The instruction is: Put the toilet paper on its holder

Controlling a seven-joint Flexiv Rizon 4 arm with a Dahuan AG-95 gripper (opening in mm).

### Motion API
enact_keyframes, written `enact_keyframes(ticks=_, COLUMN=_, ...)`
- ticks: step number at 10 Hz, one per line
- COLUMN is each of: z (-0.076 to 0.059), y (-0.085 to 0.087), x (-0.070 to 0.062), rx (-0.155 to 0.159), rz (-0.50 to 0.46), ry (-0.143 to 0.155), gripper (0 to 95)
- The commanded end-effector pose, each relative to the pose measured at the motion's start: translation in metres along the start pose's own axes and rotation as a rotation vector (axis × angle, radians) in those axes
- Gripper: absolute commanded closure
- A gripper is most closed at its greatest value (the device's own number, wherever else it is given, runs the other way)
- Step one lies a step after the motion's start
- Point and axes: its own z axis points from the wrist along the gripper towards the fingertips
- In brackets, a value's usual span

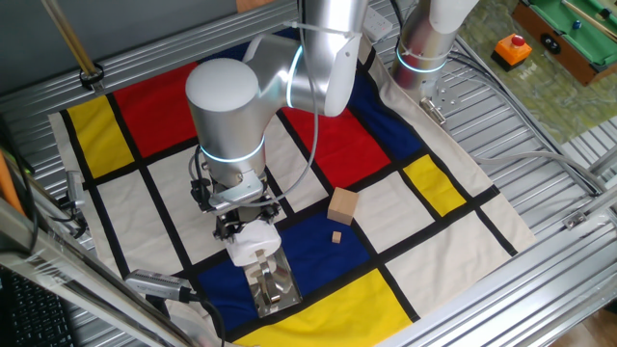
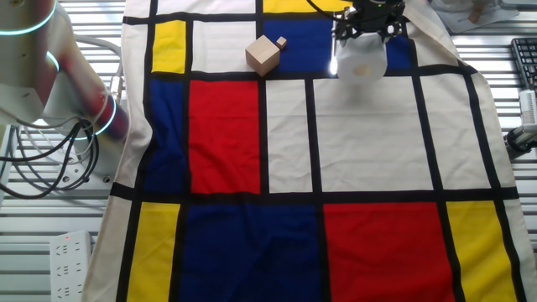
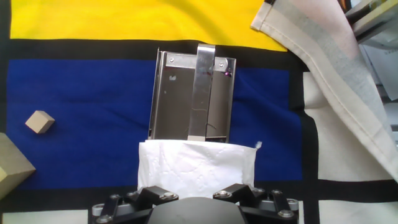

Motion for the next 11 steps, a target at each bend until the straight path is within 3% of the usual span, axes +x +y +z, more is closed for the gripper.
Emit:
enact_keyframes(ticks=1, z=0.0, y=-0.001, x=-0.002, rx=-0.003, rz=-0.005, ry=-0.001, gripper=95.0)
enact_keyframes(ticks=11, z=0.003, y=-0.002, x=-0.013, rx=-0.002, rz=0.001, ry=-0.011, gripper=95.0)
